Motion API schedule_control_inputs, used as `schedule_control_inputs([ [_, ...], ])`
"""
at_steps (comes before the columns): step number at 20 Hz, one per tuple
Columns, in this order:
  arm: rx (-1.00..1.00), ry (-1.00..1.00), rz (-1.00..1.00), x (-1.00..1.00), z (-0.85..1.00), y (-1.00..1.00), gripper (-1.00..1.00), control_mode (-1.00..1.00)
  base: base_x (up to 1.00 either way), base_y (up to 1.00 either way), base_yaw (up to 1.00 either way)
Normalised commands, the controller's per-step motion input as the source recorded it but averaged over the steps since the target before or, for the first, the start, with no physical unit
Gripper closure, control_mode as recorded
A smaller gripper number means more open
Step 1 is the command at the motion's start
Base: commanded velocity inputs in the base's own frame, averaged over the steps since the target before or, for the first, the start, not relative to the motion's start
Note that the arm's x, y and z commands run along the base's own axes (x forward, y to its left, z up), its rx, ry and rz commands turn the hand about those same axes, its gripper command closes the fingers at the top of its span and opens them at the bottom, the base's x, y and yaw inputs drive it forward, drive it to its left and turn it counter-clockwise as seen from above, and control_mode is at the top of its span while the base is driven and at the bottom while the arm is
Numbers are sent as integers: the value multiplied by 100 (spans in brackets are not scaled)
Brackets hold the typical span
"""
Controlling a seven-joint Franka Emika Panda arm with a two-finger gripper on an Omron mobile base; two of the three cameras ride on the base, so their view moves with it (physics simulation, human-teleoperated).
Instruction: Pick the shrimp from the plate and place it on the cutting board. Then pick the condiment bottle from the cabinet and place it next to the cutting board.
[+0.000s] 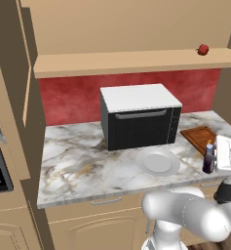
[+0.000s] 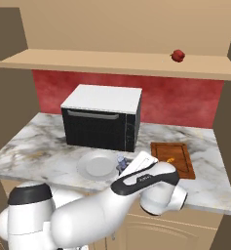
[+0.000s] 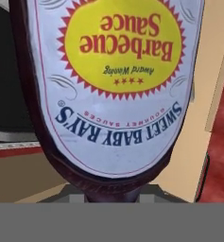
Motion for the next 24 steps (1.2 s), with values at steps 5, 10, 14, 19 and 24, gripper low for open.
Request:
schedule_control_inputs([
  [5,6,0,0,10,-1,0,100,-100,0,0,0],
  [10,4,0,0,3,-9,0,100,-100,0,0,0],
  [14,4,0,0,3,-11,0,100,-100,0,0,0],
  [19,4,0,0,8,-7,-1,100,-100,0,0,0],
  [24,5,-5,0,13,-3,-8,100,-100,0,0,0],
])
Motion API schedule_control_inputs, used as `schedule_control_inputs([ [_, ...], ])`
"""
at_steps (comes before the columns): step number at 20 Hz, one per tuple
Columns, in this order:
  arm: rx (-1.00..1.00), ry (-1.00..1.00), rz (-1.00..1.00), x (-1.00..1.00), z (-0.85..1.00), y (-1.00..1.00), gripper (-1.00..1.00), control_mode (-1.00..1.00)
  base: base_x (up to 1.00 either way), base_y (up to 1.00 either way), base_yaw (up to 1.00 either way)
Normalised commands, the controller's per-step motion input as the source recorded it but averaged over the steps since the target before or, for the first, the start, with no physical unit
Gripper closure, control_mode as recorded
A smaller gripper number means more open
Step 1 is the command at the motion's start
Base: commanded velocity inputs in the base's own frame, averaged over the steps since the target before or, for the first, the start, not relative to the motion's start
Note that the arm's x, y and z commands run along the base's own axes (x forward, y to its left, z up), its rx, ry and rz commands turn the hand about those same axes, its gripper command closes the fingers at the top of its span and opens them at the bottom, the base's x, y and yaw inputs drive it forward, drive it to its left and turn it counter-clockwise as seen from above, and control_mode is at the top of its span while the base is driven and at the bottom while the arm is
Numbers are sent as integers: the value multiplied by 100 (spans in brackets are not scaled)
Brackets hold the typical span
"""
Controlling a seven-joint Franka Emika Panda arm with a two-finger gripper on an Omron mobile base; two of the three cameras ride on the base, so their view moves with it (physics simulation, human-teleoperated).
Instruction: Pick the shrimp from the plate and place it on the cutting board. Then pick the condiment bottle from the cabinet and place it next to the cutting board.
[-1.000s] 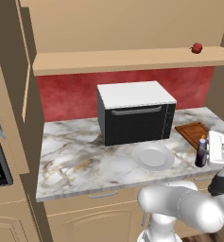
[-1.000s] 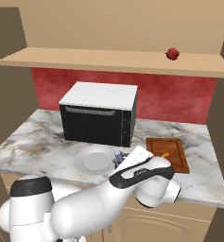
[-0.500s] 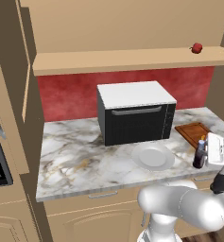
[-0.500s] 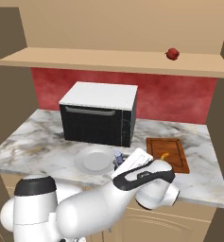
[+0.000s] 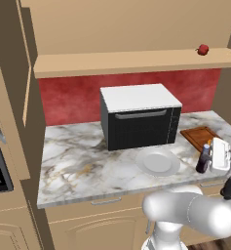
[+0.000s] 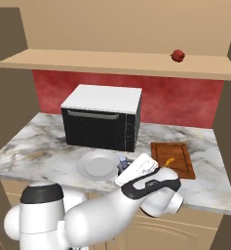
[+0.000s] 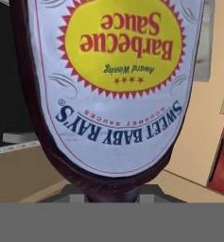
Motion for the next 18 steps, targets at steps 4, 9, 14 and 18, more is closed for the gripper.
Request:
schedule_control_inputs([
  [4,2,-8,0,6,0,-15,100,-100,0,0,0],
  [9,0,-8,0,2,-8,-14,100,-100,0,0,0],
  [14,0,-1,0,7,-17,-3,100,-100,0,0,0],
  [18,0,0,0,18,-32,0,100,-100,0,0,0],
])
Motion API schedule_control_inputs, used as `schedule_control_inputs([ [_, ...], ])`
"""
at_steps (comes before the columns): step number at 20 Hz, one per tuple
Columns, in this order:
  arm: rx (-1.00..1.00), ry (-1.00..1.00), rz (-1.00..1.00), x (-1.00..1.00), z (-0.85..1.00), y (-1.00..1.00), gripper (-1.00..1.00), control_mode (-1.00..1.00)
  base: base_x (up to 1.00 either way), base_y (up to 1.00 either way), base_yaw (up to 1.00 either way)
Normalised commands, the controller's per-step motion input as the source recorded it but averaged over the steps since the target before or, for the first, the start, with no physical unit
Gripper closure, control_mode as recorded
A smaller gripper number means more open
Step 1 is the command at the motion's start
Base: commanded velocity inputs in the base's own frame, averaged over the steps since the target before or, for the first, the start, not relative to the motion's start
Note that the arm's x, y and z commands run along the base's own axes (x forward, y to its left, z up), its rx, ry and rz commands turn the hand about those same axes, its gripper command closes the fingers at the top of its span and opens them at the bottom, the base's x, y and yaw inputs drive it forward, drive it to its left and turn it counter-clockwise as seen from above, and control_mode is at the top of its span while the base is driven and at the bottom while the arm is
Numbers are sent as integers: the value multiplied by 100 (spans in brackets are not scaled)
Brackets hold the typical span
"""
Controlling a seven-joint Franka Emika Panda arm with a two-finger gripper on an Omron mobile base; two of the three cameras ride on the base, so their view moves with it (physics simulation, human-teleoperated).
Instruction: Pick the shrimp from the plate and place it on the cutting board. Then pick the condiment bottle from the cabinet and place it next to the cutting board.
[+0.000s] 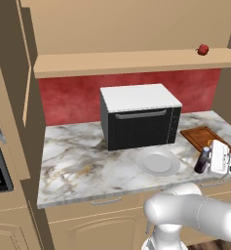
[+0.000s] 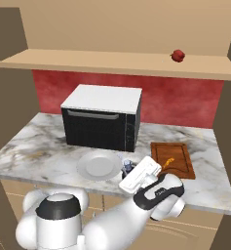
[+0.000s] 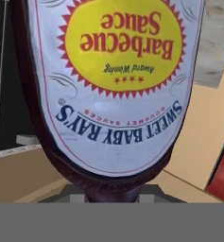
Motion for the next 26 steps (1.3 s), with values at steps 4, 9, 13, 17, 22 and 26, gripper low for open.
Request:
schedule_control_inputs([
  [4,0,0,0,22,-30,0,100,-100,0,0,0],
  [9,0,0,0,22,-28,0,100,-100,0,0,0],
  [13,0,0,0,21,-26,-2,100,-100,0,0,0],
  [17,0,0,0,18,-25,-4,100,-100,0,0,0],
  [22,0,0,0,14,-26,-1,100,-100,0,0,0],
  [26,-1,-2,0,7,-42,0,100,-100,0,0,0],
])
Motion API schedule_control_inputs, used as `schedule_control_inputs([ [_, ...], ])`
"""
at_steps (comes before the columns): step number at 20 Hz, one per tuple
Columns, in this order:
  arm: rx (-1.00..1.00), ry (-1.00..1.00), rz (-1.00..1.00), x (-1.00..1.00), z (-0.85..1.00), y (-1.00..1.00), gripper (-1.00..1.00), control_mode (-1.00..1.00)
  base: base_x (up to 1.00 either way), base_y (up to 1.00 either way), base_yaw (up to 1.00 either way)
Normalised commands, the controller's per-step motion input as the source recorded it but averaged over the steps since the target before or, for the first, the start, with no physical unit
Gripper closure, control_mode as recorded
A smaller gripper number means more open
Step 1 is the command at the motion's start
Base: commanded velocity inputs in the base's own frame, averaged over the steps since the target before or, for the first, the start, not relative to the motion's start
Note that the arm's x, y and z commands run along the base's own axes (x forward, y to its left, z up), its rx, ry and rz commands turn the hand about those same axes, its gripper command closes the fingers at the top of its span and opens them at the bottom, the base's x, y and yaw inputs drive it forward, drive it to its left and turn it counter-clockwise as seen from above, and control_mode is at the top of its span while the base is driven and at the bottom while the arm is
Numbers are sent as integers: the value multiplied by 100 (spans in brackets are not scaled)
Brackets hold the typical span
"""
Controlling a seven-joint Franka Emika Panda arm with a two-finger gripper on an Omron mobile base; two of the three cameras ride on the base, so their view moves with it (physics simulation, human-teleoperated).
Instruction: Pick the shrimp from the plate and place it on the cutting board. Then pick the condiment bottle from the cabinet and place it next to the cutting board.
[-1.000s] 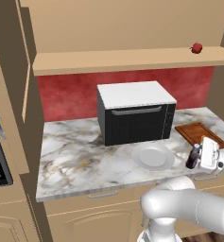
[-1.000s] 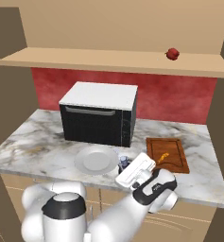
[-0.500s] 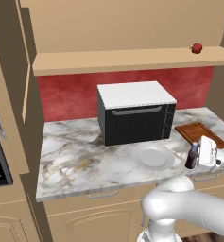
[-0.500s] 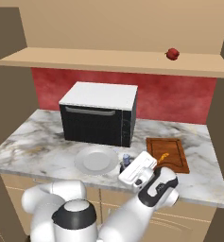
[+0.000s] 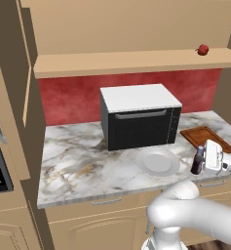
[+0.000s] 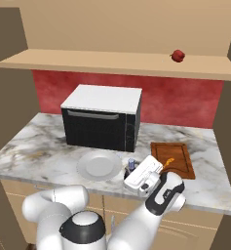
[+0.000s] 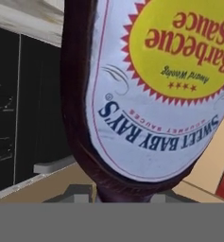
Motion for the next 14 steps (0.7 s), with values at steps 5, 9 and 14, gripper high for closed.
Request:
schedule_control_inputs([
  [5,-1,-2,0,1,-39,0,100,-100,0,0,0],
  [9,0,0,0,0,-28,0,100,-100,0,0,0],
  [14,0,0,0,2,-23,0,100,-100,0,0,0],
])
